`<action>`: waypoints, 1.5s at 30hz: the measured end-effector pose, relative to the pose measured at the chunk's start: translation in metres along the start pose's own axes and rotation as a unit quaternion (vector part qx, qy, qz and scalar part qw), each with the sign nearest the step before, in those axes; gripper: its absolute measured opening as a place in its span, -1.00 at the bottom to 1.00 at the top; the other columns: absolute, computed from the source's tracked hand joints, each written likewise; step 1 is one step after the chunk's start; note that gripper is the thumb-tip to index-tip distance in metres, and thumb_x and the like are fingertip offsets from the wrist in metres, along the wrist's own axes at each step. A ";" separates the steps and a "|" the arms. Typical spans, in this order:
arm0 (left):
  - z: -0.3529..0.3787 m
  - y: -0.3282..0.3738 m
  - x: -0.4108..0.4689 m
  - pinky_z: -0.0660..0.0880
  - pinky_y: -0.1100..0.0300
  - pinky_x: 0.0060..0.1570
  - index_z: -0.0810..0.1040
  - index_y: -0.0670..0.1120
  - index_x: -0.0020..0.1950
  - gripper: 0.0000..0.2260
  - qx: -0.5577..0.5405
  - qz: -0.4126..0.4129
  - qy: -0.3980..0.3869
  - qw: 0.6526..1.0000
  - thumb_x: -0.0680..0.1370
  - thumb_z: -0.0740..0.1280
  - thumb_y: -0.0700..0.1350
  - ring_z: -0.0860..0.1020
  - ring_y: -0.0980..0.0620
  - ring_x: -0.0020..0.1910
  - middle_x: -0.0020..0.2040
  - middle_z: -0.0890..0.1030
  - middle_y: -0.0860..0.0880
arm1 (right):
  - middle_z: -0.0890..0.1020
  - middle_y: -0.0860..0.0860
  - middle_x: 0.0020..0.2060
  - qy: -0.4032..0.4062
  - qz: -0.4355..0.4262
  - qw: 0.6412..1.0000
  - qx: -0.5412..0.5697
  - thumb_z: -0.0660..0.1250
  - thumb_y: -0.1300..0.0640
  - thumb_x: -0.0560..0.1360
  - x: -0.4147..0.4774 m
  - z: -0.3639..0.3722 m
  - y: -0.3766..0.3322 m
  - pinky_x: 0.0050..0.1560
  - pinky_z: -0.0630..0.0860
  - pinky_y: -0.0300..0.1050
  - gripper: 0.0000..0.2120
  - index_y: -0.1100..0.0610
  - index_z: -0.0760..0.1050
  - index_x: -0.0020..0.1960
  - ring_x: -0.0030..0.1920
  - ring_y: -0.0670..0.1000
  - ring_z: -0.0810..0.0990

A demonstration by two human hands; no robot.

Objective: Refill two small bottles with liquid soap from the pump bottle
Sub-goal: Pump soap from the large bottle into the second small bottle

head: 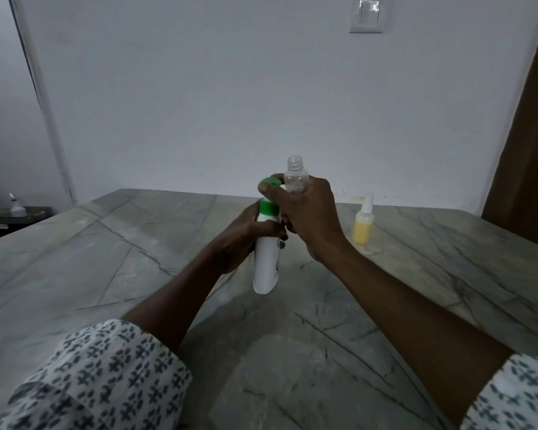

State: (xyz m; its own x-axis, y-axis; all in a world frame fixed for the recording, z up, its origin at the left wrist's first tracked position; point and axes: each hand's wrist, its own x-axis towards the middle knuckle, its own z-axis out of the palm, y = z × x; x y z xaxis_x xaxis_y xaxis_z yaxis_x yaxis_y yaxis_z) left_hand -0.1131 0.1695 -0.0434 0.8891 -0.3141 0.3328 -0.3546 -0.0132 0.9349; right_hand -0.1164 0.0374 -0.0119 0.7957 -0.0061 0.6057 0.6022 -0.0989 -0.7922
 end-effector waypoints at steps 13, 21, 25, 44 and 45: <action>0.001 -0.007 0.007 0.61 0.00 -0.07 0.45 -0.16 0.17 -0.41 0.022 -0.004 0.028 0.999 0.18 0.42 -0.02 0.59 -0.04 -0.18 -0.11 0.57 -0.16 | 0.57 -0.14 -0.52 -0.003 -0.023 1.000 0.001 0.48 0.04 0.44 0.007 -0.003 0.000 -0.41 0.40 -0.22 -0.81 0.18 0.66 -0.13 -0.52 -0.18 0.49; -0.004 -0.002 0.005 0.47 -0.13 0.12 0.51 -0.20 0.26 -0.40 -0.082 -0.015 -0.008 0.996 0.38 0.36 0.18 0.55 -0.23 0.05 0.09 0.57 -0.28 | 0.51 -0.05 -0.55 -0.069 0.029 0.993 0.090 0.43 0.16 0.49 0.008 -0.011 -0.007 -0.55 0.33 -0.30 -0.89 0.20 0.67 -0.10 -0.58 -0.11 0.40; 0.005 0.019 0.010 0.44 -0.09 0.10 0.55 -0.24 0.30 -0.12 -0.120 -0.003 0.046 0.992 0.52 -0.08 0.48 0.54 -0.19 -0.05 -0.03 0.55 -0.27 | 0.46 0.09 -0.51 -0.079 0.037 0.989 0.115 0.42 0.14 0.50 0.007 -0.009 -0.006 -0.53 0.29 -0.24 -0.89 0.10 0.65 -0.20 -0.55 -0.01 0.36; 0.022 0.019 0.013 0.44 0.12 -0.28 0.52 -0.28 -0.28 -0.32 -0.074 -0.010 0.104 0.992 0.54 0.13 0.34 0.51 -0.12 -0.39 -0.35 0.55 -0.24 | 0.44 0.16 -0.31 -0.161 0.149 0.974 0.047 0.21 0.01 0.56 -0.018 -0.077 0.017 -0.51 0.29 -0.21 -0.86 0.06 0.30 -0.06 -0.44 0.03 0.40; 0.022 0.019 0.013 0.46 0.11 -0.27 0.50 -0.28 -0.32 -0.33 -0.072 -0.014 0.104 0.992 0.53 0.14 0.34 0.51 -0.13 -0.39 -0.37 0.54 -0.23 | 0.45 0.14 -0.33 -0.165 0.156 0.973 0.040 0.20 0.01 0.58 -0.022 -0.078 0.023 -0.51 0.31 -0.21 -0.86 0.06 0.32 -0.06 -0.44 0.03 0.41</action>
State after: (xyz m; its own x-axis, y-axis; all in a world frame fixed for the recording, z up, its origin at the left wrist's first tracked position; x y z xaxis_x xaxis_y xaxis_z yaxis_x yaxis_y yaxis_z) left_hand -0.1146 0.1443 -0.0239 0.9437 -0.1128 0.3108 -0.2975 0.1206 0.9471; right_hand -0.1249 -0.0428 -0.0377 0.9100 0.2979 0.2882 0.3209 -0.0659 -0.9448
